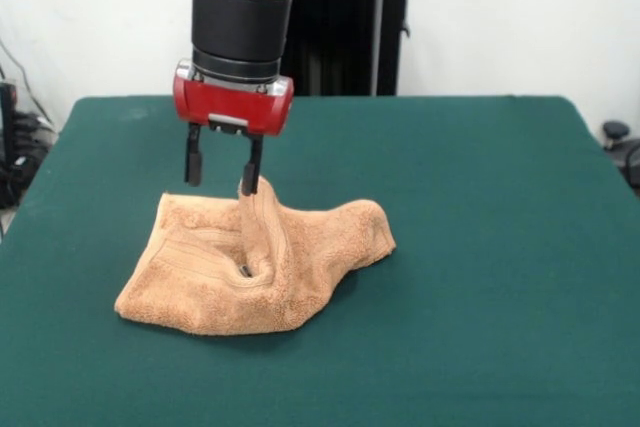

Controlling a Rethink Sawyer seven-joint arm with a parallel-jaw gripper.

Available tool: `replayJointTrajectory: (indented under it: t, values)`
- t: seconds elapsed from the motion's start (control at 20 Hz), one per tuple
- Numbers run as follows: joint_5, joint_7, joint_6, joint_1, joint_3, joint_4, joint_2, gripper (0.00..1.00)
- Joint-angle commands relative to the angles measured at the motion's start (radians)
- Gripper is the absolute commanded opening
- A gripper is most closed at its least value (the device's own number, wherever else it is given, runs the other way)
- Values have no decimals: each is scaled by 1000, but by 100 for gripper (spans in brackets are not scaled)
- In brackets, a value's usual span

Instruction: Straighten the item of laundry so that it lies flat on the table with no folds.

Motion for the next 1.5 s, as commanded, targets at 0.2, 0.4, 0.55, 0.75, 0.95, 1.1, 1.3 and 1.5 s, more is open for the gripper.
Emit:
replayJointTrajectory:
  t: [0.2, 0.4, 0.55, 0.75, 0.95, 1.1, 1.3, 1.5]
  values:
    - [-15, 131, 28, 56, 72, 51, 74, 100]
    - [-9, 139, 31, 69, 64, 48, 72, 100]
    - [-5, 143, 36, 76, 60, 48, 70, 100]
    - [-1, 150, 31, 83, 58, 46, 77, 100]
    - [-4, 147, 15, 80, 63, 39, 95, 100]
    - [-9, 132, 9, 62, 78, 37, 103, 100]
    - [-13, 130, -2, 59, 81, 40, 108, 100]
    - [-14, 134, -14, 60, 80, 36, 122, 100]
